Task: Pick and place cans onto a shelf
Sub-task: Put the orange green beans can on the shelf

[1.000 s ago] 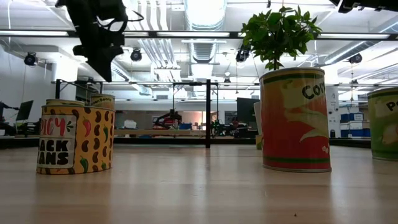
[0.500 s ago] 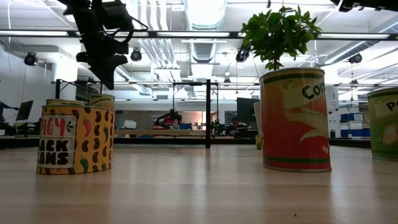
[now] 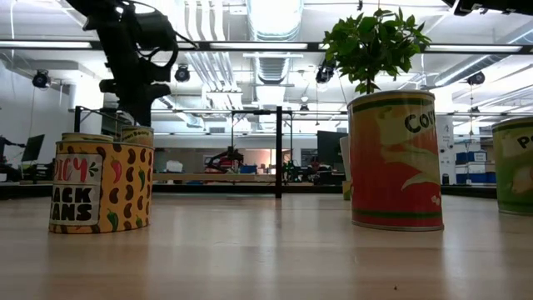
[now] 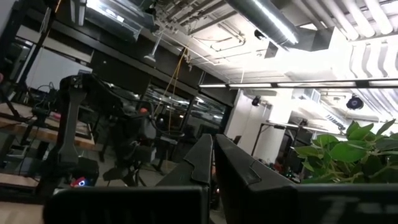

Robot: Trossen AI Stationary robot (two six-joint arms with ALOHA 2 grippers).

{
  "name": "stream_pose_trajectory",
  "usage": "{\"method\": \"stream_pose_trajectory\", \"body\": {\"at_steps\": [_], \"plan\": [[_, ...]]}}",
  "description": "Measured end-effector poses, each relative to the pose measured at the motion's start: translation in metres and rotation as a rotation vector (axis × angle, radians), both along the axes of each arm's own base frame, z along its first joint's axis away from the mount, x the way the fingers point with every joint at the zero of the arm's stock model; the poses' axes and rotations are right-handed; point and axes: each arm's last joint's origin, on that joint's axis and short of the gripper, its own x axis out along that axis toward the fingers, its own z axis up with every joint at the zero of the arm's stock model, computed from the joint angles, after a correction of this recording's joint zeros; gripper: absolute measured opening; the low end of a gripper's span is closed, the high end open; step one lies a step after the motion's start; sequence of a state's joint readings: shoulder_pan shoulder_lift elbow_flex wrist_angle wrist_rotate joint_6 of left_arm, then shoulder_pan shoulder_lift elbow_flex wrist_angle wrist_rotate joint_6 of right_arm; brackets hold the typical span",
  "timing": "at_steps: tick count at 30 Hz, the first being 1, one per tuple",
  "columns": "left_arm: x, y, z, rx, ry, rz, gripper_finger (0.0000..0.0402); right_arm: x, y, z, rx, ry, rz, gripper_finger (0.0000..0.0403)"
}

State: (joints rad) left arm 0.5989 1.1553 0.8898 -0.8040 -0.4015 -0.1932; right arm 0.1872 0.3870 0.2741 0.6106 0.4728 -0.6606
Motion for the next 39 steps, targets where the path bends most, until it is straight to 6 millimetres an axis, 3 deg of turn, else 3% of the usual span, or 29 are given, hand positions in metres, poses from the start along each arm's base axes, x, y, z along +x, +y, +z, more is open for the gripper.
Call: {"method": "stream_pose_trajectory", "body": {"at_steps": [14, 27, 31, 35, 39], "plan": [[-0.001, -0.009, 0.003, -0.064, -0.023, -0.088, 0.0000, 0.000, 0.000, 0.000, -0.005, 0.001, -0.002, 0.0009], [0.000, -0.011, 0.031, 0.017, -0.051, -0.106, 0.0000, 0.000, 0.000, 0.001, -0.008, -0.003, -0.004, 0.0009], [0.007, -0.029, 0.043, 0.101, -0.187, -0.201, 0.0000, 0.000, 0.000, 0.001, -0.007, -0.004, -0.004, 0.0009], [0.015, -0.064, 0.049, 0.175, -0.371, -0.376, 0.0000, 0.000, 0.000, 0.001, -0.002, -0.005, -0.002, 0.0009], [0.010, -0.098, 0.045, 0.229, -0.485, -0.582, 0.0000, 0.000, 0.000, 0.000, 0.008, -0.007, 0.004, 0.0009]]}}
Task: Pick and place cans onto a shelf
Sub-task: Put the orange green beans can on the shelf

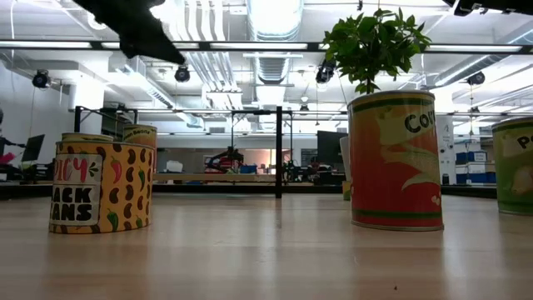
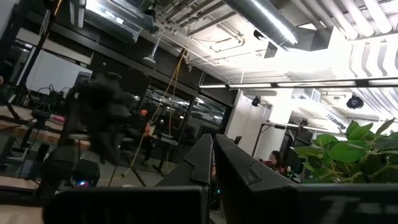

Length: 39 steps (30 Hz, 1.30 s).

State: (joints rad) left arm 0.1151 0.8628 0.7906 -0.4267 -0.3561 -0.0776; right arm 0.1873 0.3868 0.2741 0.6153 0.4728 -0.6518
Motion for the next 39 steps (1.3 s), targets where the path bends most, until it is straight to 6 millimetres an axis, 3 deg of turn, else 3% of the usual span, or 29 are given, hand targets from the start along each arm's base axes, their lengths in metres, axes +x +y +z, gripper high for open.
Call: {"method": "stream_pose_trajectory", "body": {"at_steps": [4, 9, 16, 21, 26, 39], "plan": [[-0.016, -0.018, -0.014, 0.010, -0.036, -0.078, 0.0000, 0.000, 0.000, 0.000, -0.001, 0.004, 0.000, 0.0009], [-0.038, -0.019, -0.028, -0.017, -0.088, 0.011, 0.0000, 0.000, 0.000, 0.000, -0.004, 0.005, -0.002, 0.0009], [-0.053, -0.019, -0.030, -0.029, -0.158, 0.015, 0.0000, 0.000, 0.000, 0.000, -0.018, 0.004, -0.010, 0.0009], [-0.056, -0.018, -0.029, -0.055, -0.189, 0.029, 0.0000, 0.000, 0.000, 0.000, -0.034, 0.009, -0.018, 0.0009], [-0.054, -0.016, -0.030, -0.115, -0.245, 0.168, 0.0000, -0.001, 0.000, 0.002, -0.037, -0.006, -0.021, 0.0009], [-0.047, -0.016, -0.027, -0.117, -0.227, 0.177, 0.0000, -0.002, 0.000, 0.003, -0.062, -0.008, -0.036, 0.0009]]}}
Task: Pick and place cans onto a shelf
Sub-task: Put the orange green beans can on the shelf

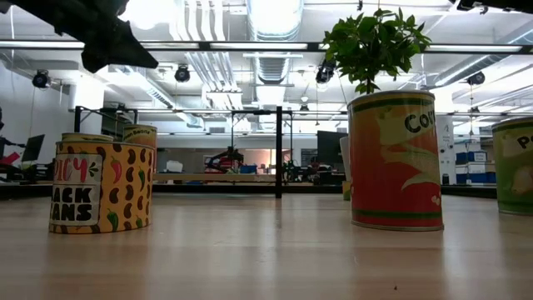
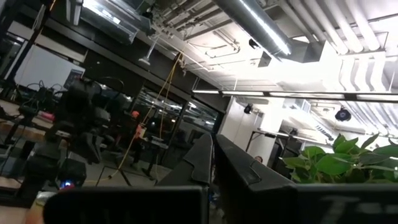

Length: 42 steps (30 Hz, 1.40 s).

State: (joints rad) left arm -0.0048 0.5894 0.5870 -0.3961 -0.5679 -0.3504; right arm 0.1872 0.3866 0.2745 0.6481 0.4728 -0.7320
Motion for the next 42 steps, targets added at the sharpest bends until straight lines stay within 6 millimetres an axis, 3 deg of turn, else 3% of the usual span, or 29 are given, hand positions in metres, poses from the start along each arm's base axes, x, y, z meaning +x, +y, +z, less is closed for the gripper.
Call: {"method": "stream_pose_trajectory", "body": {"at_steps": [14, 22, 42], "plan": [[-0.004, 0.003, 0.019, 0.088, -0.012, 0.108, 0.0000, -0.001, 0.000, 0.001, 0.001, -0.015, 0.000, 0.0009], [-0.006, 0.003, 0.027, 0.158, 0.025, 0.082, 0.0000, -0.001, 0.000, 0.001, 0.002, -0.015, 0.000, 0.0009], [-0.008, 0.003, 0.027, 0.181, 0.048, 0.073, 0.0000, -0.001, 0.000, 0.001, 0.026, -0.023, 0.013, 0.0009]]}}
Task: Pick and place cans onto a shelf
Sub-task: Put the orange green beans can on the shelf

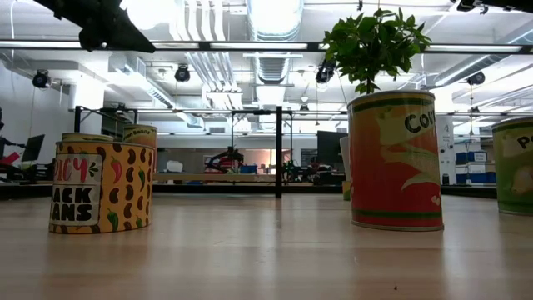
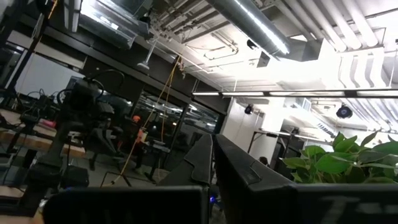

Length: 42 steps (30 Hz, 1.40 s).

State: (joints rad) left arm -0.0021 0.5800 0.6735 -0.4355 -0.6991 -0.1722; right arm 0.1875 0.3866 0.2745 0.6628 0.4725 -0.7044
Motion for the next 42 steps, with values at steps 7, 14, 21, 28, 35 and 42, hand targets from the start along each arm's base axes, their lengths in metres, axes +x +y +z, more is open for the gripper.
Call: {"method": "stream_pose_trajectory", "body": {"at_steps": [7, 14, 21, 28, 35, 42], "plan": [[0.000, 0.000, 0.000, -0.002, -0.001, 0.001, 0.0000, 0.000, 0.000, 0.000, -0.001, 0.000, 0.000, 0.0009], [0.000, 0.000, 0.000, -0.003, -0.002, 0.001, 0.0000, 0.000, 0.000, 0.000, -0.002, 0.001, -0.001, 0.0009], [0.003, -0.001, -0.003, -0.059, -0.016, -0.007, 0.0000, 0.000, 0.000, 0.000, -0.002, 0.001, -0.001, 0.0009], [0.001, -0.007, 0.000, -0.246, 0.087, -0.208, 0.0000, 0.000, 0.000, 0.000, -0.004, 0.001, -0.002, 0.0009], [0.022, -0.005, -0.004, -0.102, -0.036, -0.160, 0.0000, 0.000, 0.000, 0.000, -0.012, 0.003, -0.007, 0.0009], [0.027, 0.006, -0.011, -0.162, 0.049, 0.103, 0.0000, 0.000, 0.000, 0.001, -0.015, -0.002, -0.010, 0.0009]]}}
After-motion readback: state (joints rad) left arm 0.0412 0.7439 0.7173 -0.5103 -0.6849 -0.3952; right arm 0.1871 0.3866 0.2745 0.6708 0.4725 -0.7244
